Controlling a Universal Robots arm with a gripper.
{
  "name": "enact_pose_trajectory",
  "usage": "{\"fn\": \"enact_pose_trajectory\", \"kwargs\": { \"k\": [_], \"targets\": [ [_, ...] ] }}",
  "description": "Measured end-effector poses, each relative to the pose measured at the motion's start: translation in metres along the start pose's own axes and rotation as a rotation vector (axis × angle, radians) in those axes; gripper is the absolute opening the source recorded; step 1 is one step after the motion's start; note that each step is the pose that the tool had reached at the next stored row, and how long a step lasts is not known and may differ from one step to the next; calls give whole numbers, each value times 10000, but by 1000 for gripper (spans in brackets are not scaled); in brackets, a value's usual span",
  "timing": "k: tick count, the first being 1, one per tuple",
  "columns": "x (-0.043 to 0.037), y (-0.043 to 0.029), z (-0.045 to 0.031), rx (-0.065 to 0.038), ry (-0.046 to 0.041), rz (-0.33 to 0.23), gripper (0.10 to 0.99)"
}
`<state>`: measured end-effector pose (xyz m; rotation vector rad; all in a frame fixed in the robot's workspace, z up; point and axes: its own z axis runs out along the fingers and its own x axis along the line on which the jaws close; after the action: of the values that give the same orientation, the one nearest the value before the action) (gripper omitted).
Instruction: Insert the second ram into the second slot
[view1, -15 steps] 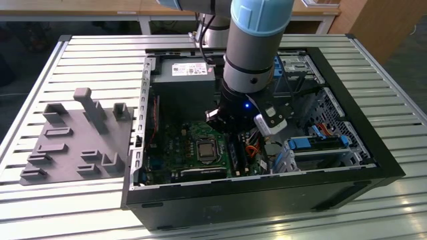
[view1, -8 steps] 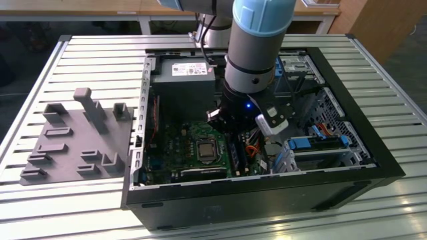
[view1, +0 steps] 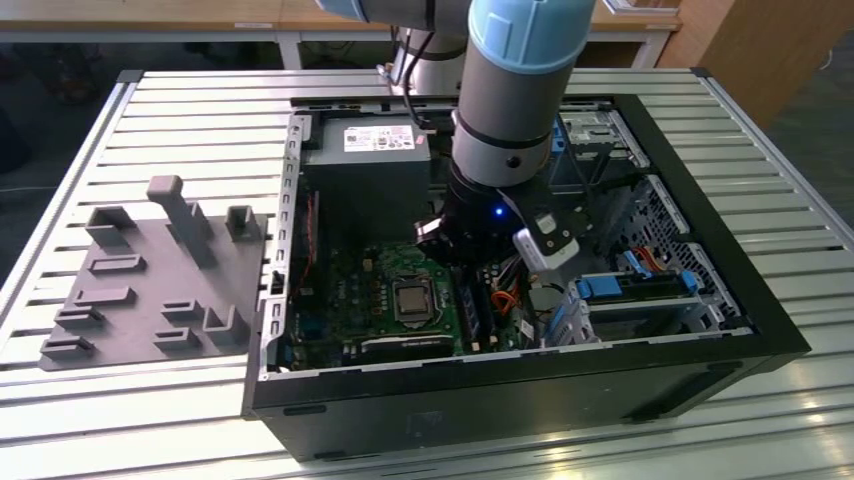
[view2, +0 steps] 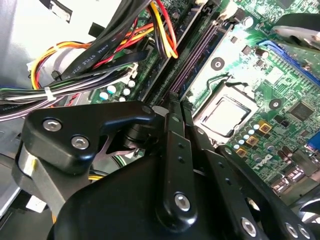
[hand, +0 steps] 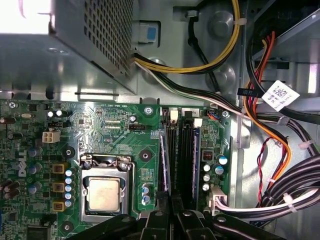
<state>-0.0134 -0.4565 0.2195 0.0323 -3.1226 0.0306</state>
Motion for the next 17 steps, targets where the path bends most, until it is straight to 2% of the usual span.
{"fn": "enact_pose_trajectory", "kwargs": {
  "k": [17],
  "targets": [
    [-9, 1, 0, 0, 0, 8, 133]
  ]
}}
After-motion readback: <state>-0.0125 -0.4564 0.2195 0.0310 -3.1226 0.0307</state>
